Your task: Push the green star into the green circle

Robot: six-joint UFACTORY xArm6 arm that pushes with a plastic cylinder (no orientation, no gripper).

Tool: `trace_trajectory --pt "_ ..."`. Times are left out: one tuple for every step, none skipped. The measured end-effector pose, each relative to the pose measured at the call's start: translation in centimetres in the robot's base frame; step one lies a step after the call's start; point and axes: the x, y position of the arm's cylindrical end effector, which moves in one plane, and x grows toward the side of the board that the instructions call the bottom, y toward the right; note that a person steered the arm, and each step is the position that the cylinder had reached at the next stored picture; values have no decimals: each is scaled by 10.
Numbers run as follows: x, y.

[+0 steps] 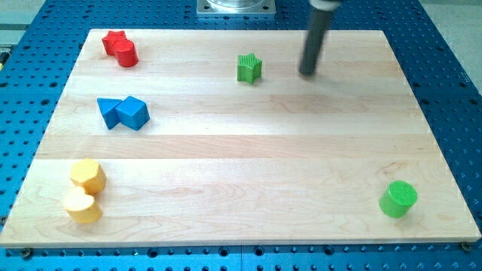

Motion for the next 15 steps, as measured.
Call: trace_trajectory --pt "-12 -105" --pt "-2 -124" --pt "17 -112" --pt "41 -76" --pt "43 -27" --pt "43 9" --pt "51 34" --pt "77 49" --pt "113 66" --pt "115 71" --pt "122 74" --pt "143 94" --pt "171 118" --pt "196 121" --pt "238 123"
